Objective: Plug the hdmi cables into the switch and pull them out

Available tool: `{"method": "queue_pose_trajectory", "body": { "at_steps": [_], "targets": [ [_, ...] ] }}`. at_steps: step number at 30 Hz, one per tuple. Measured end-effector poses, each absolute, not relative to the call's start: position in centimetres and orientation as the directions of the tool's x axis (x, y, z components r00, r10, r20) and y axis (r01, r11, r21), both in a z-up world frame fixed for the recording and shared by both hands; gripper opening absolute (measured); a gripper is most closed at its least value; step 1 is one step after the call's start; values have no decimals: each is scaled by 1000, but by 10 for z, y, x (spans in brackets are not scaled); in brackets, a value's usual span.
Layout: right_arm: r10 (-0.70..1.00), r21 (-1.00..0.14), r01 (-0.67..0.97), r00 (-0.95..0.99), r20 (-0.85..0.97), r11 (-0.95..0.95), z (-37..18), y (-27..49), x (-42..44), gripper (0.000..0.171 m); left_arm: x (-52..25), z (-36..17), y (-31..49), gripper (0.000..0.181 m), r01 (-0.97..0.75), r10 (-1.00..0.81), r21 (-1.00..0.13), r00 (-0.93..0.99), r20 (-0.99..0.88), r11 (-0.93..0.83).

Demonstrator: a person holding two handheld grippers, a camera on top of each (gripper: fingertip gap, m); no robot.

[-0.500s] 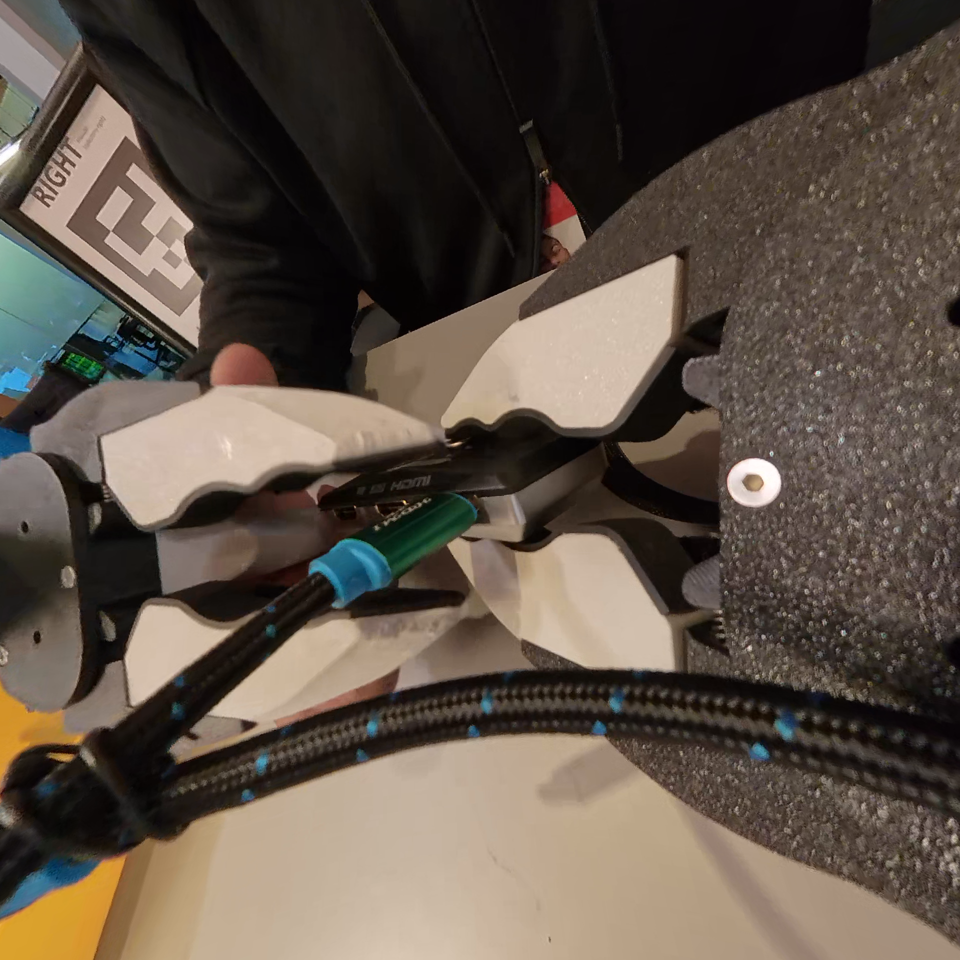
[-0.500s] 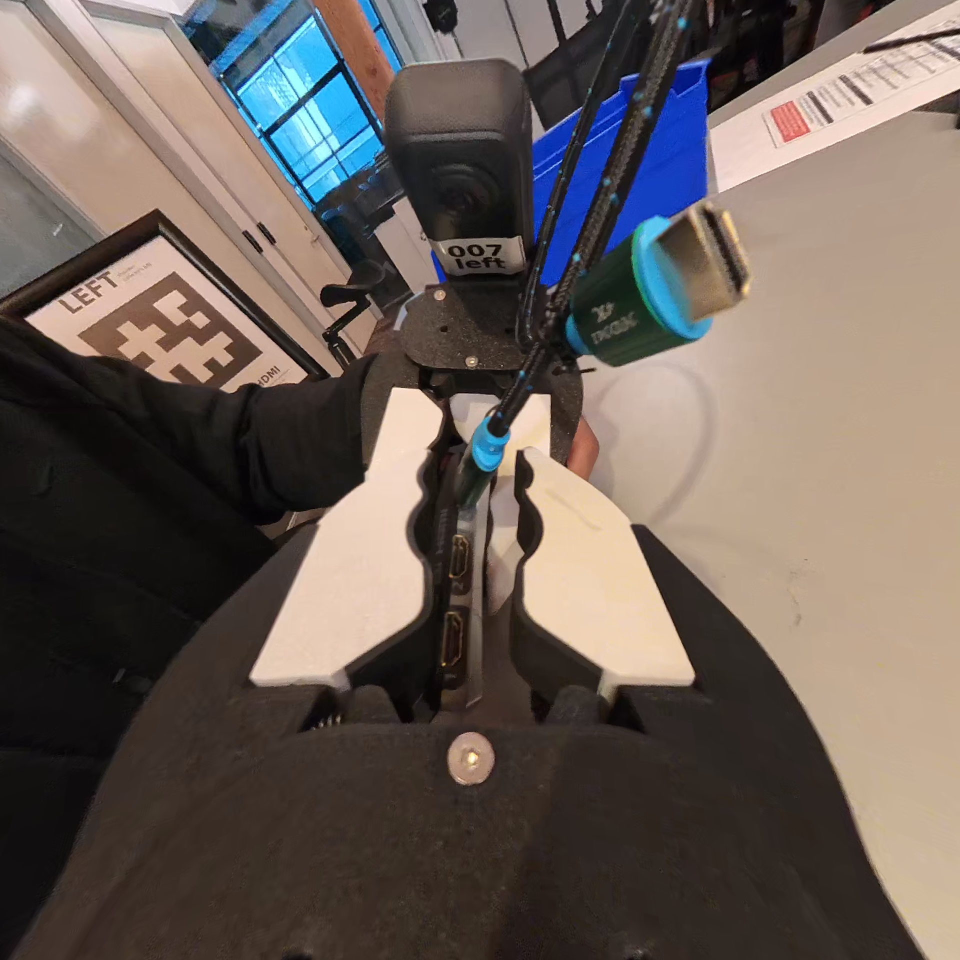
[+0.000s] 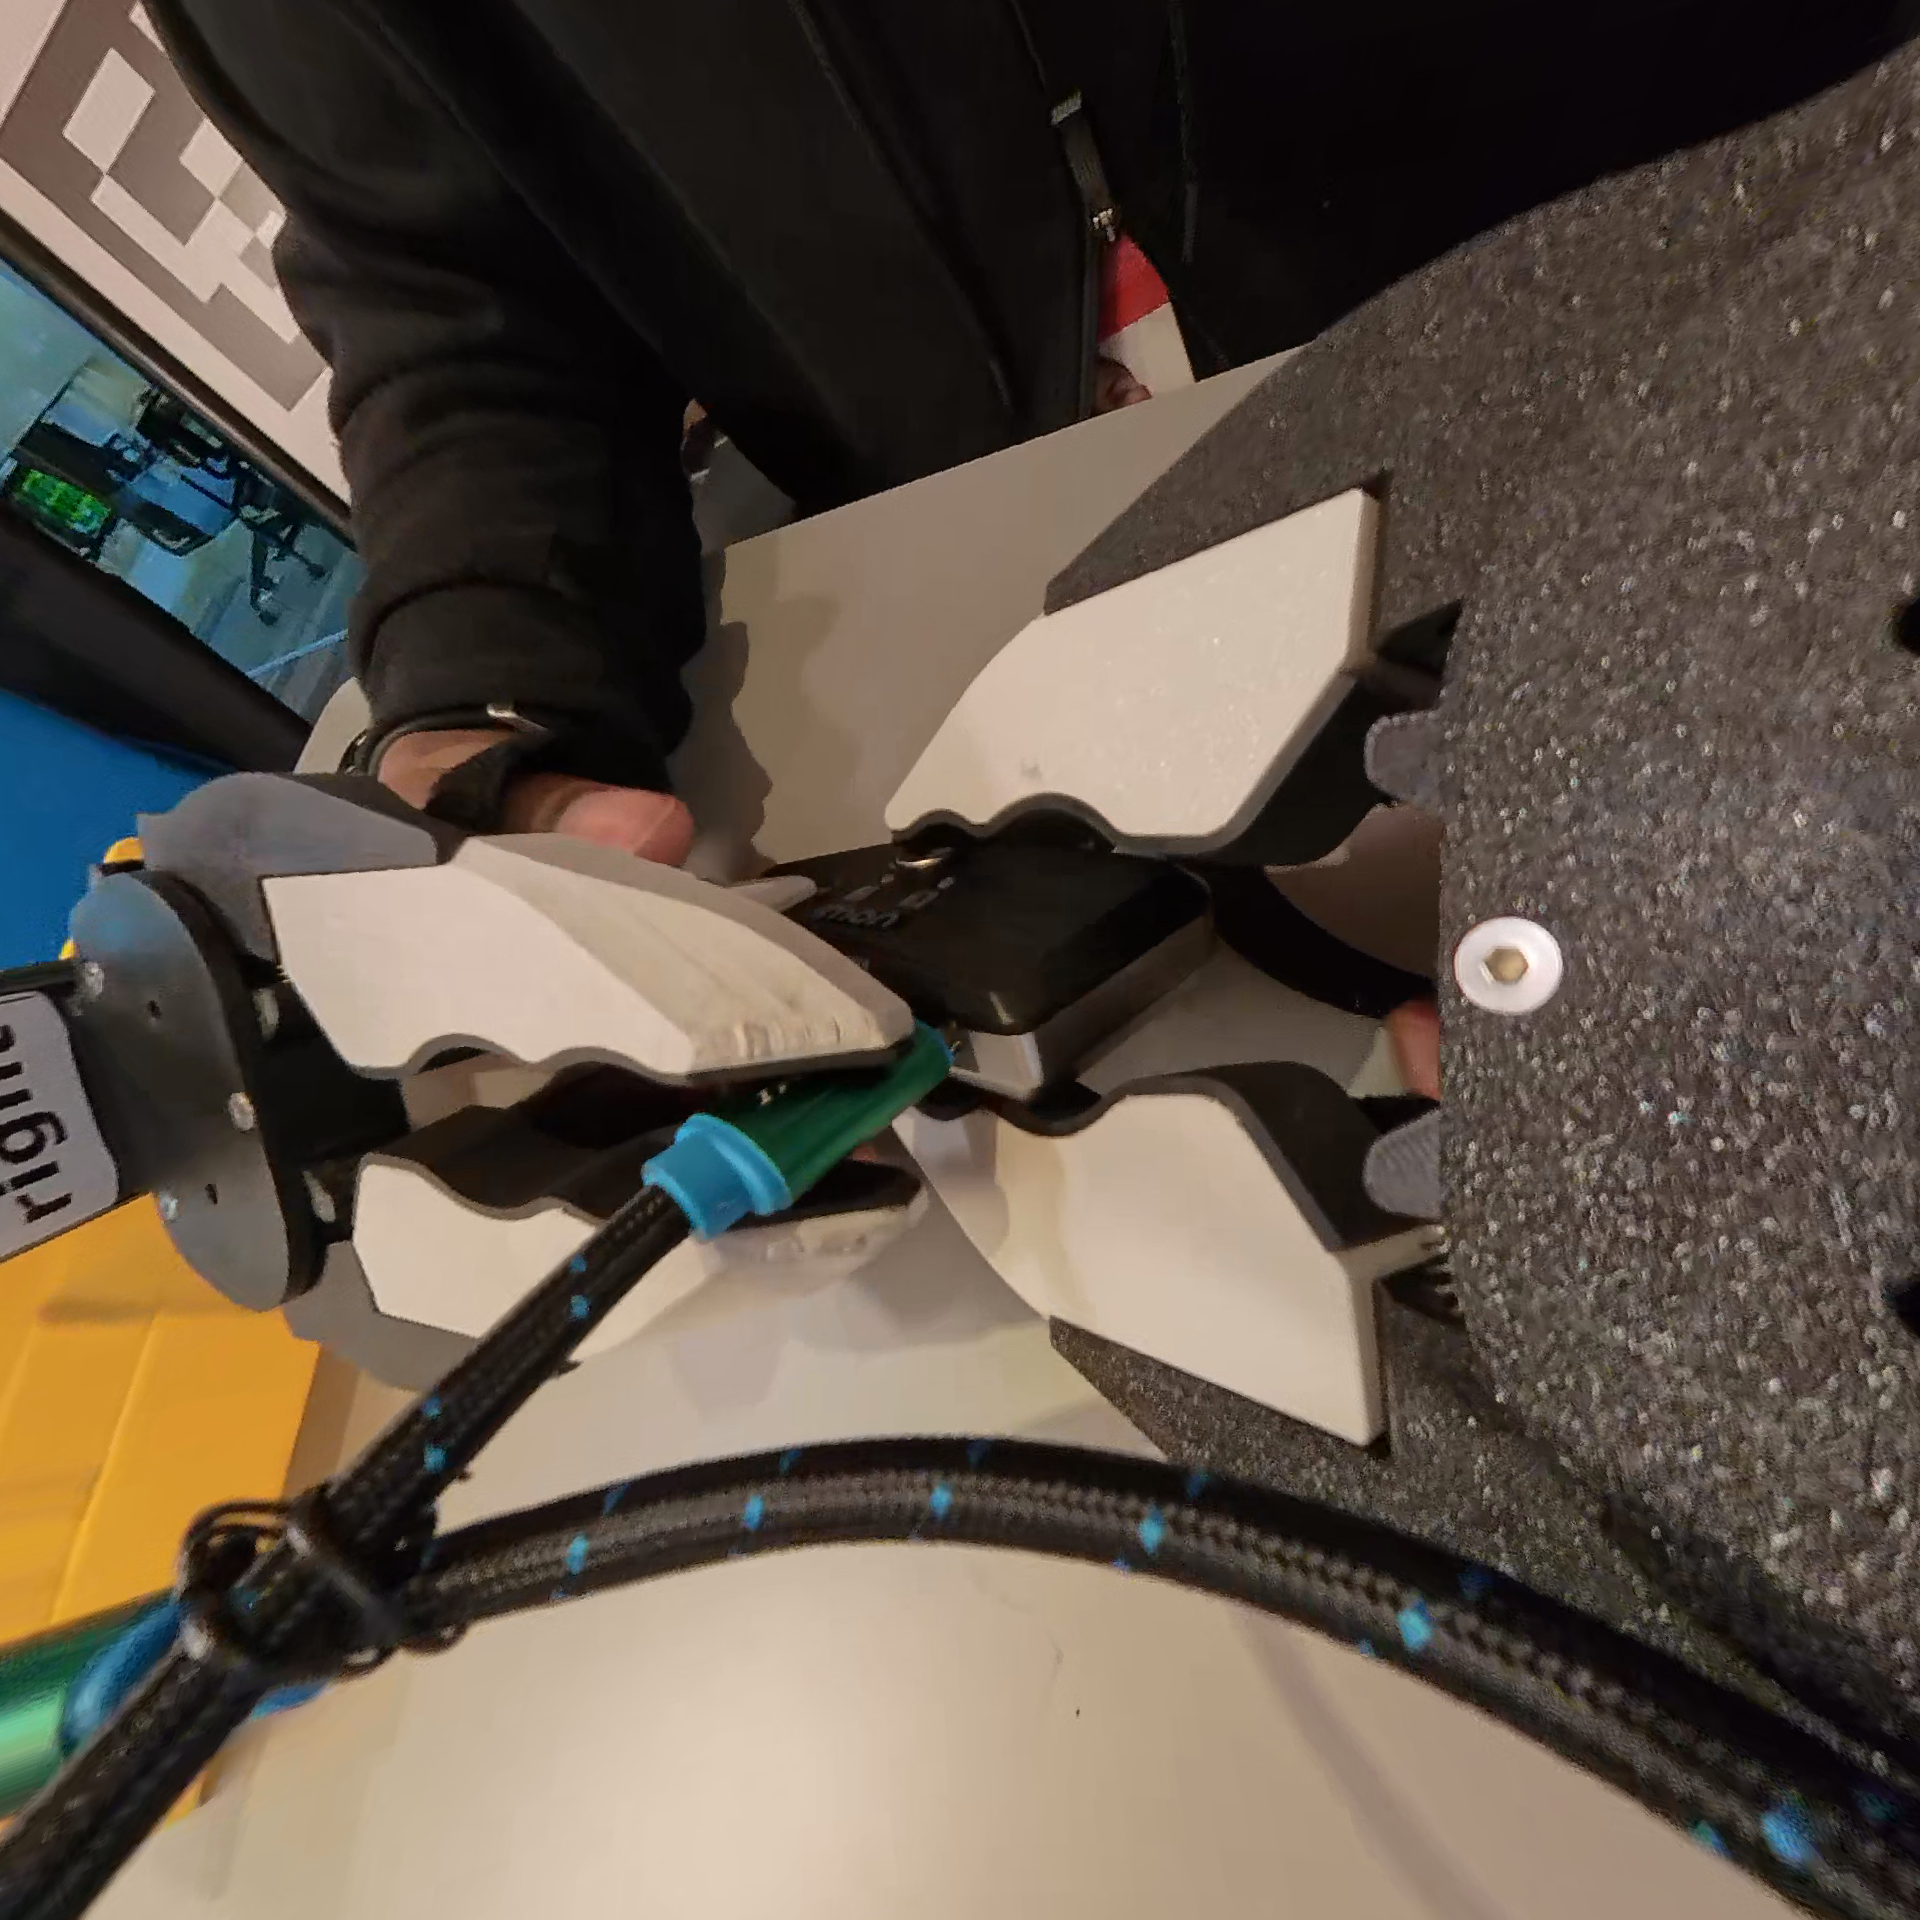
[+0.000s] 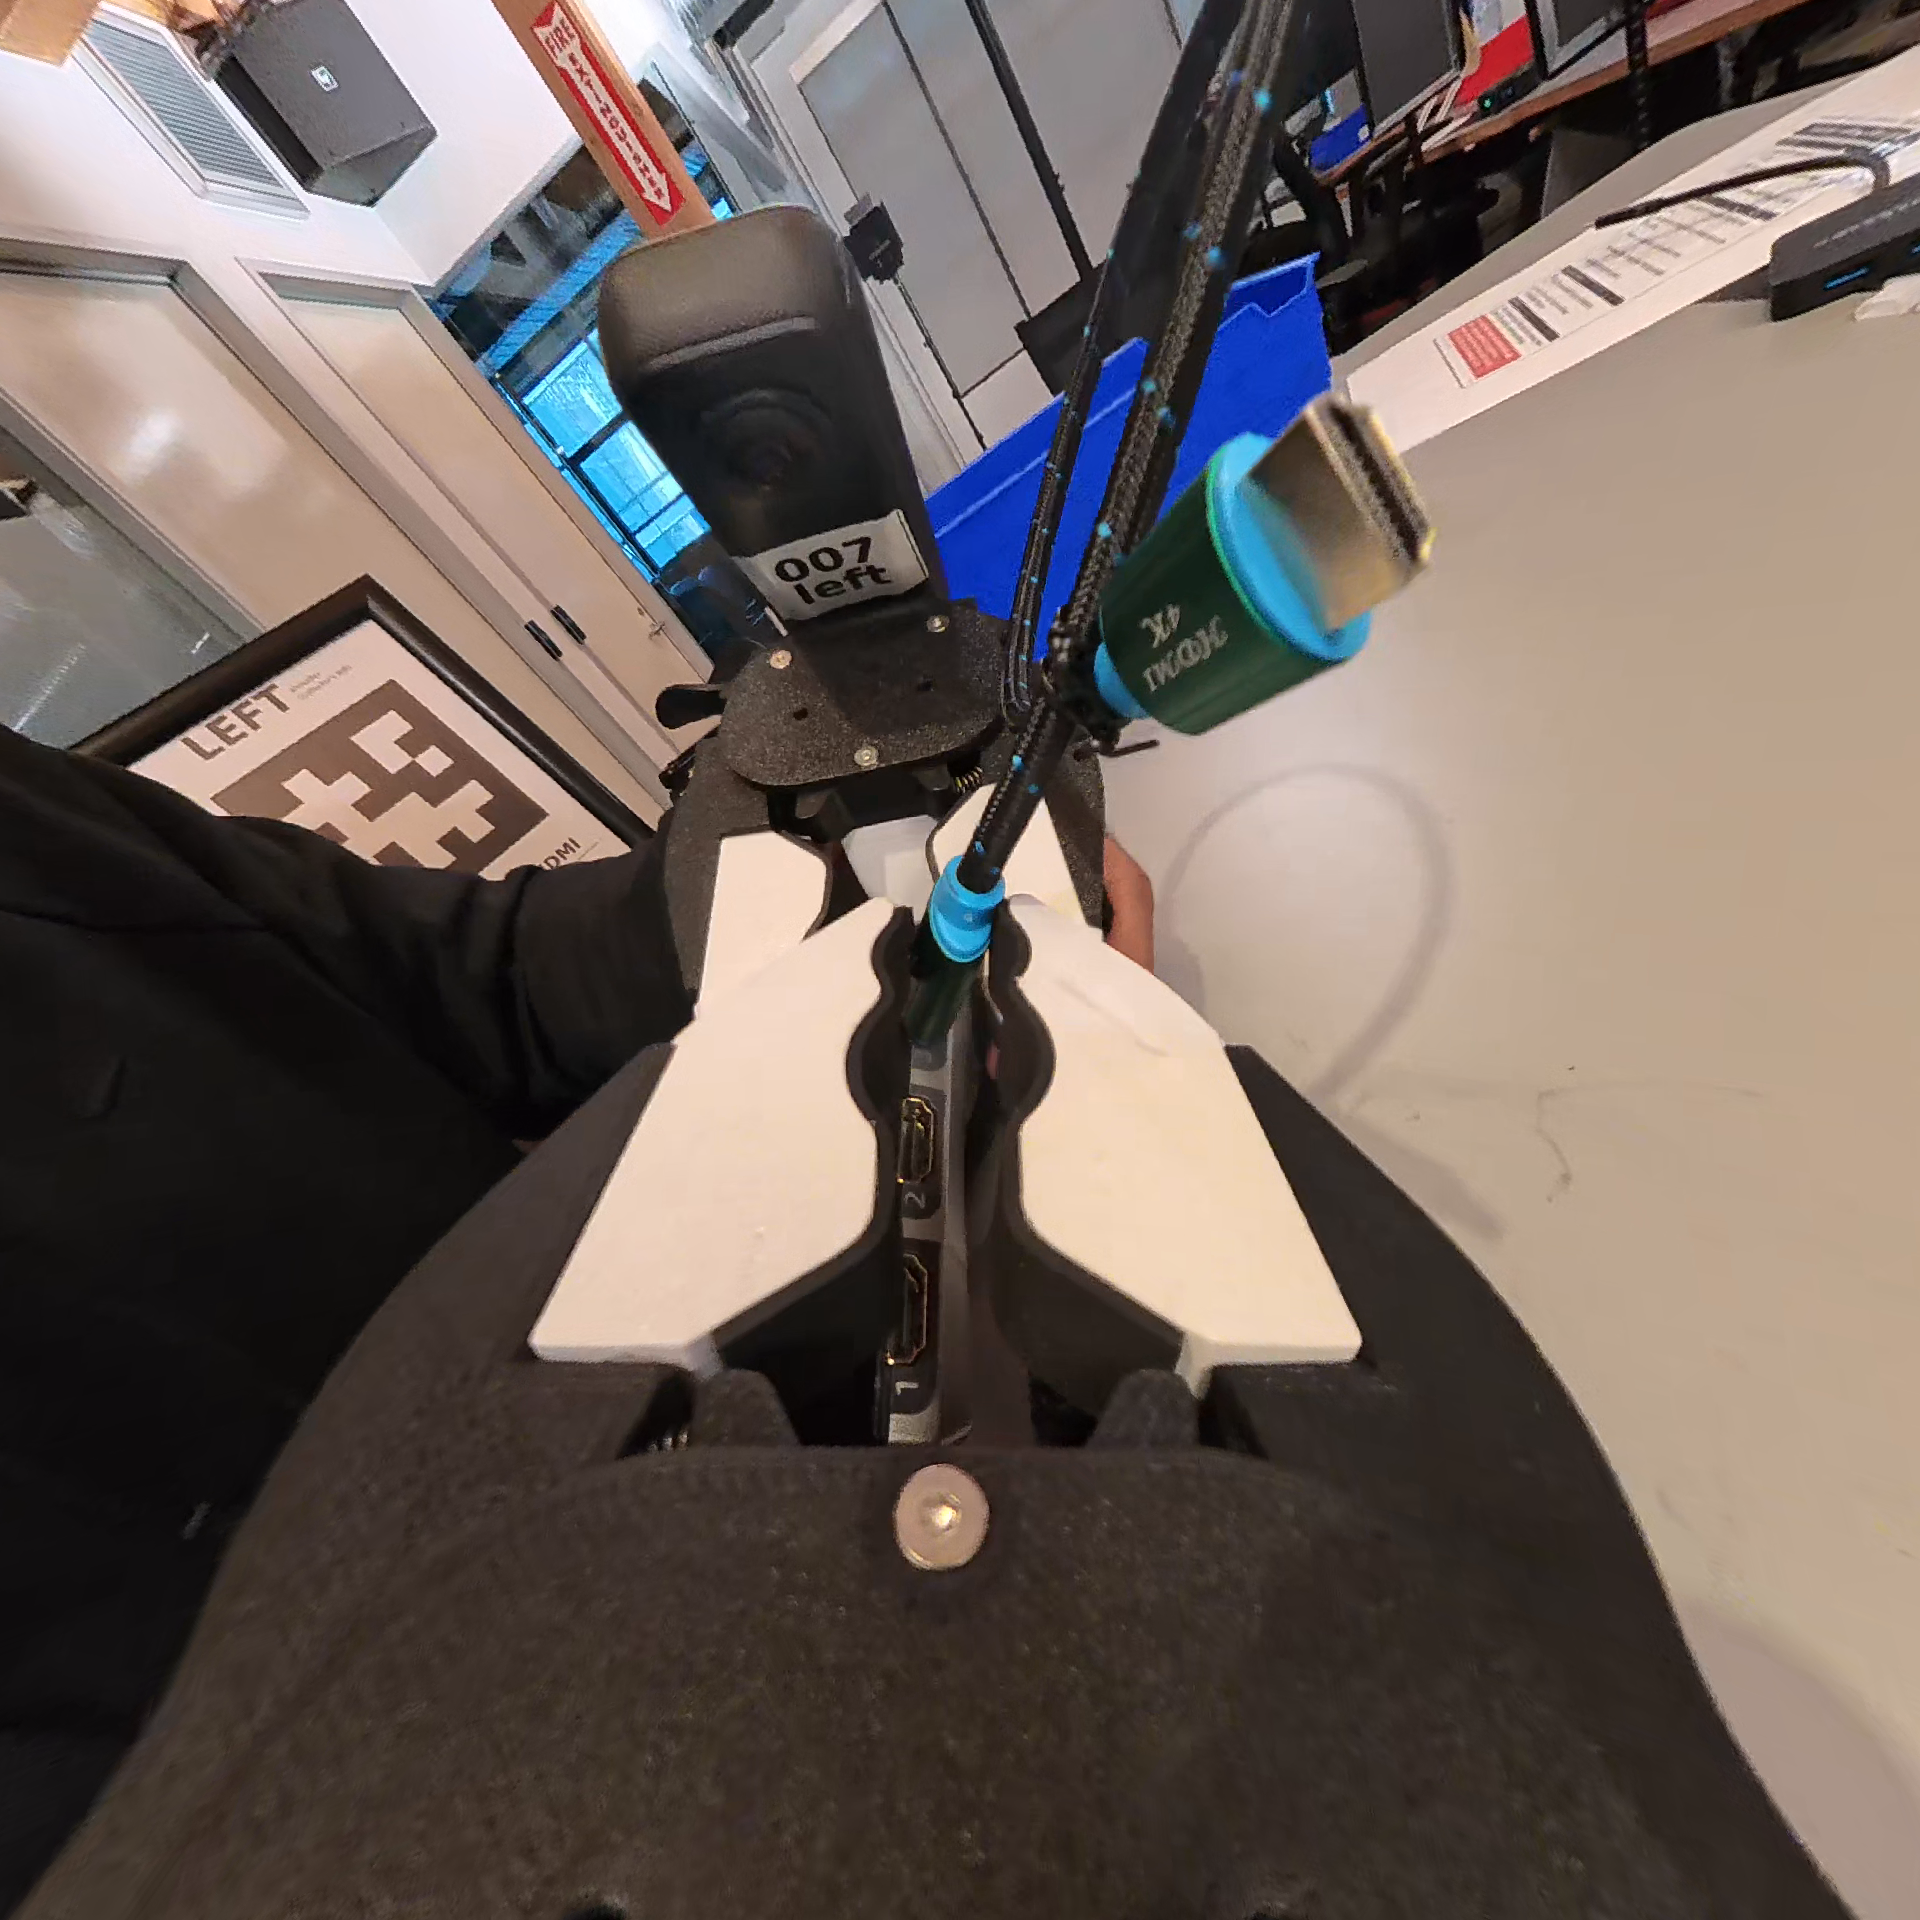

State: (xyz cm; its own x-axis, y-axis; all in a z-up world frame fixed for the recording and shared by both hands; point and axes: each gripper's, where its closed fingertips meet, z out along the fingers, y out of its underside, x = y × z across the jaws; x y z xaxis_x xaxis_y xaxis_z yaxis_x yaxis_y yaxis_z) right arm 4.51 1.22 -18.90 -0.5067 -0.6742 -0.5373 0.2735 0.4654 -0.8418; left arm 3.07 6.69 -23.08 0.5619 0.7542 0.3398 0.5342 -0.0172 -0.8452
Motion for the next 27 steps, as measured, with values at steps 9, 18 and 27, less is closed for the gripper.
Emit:
{"method": "queue_pose_trajectory", "body": {
  "at_steps": [9, 18, 27],
  "targets": [
    [-687, -855, 278, -509, -518, 438, -187, 12, 48, 14, 27, -222, 66, 27, 577, 697, -796, 494, 519, 184],
    [-680, -842, 316, -497, -539, 437, -177, 12, 48, 11, 28, -212, 69, 24, 565, 606, -778, 527, 596, 275],
    [-446, -807, 540, -677, -585, 238, -159, 5, -74, 12, 34, -225, 112, 25, 649, 512, -737, 575, 638, 189]
  ]
}}
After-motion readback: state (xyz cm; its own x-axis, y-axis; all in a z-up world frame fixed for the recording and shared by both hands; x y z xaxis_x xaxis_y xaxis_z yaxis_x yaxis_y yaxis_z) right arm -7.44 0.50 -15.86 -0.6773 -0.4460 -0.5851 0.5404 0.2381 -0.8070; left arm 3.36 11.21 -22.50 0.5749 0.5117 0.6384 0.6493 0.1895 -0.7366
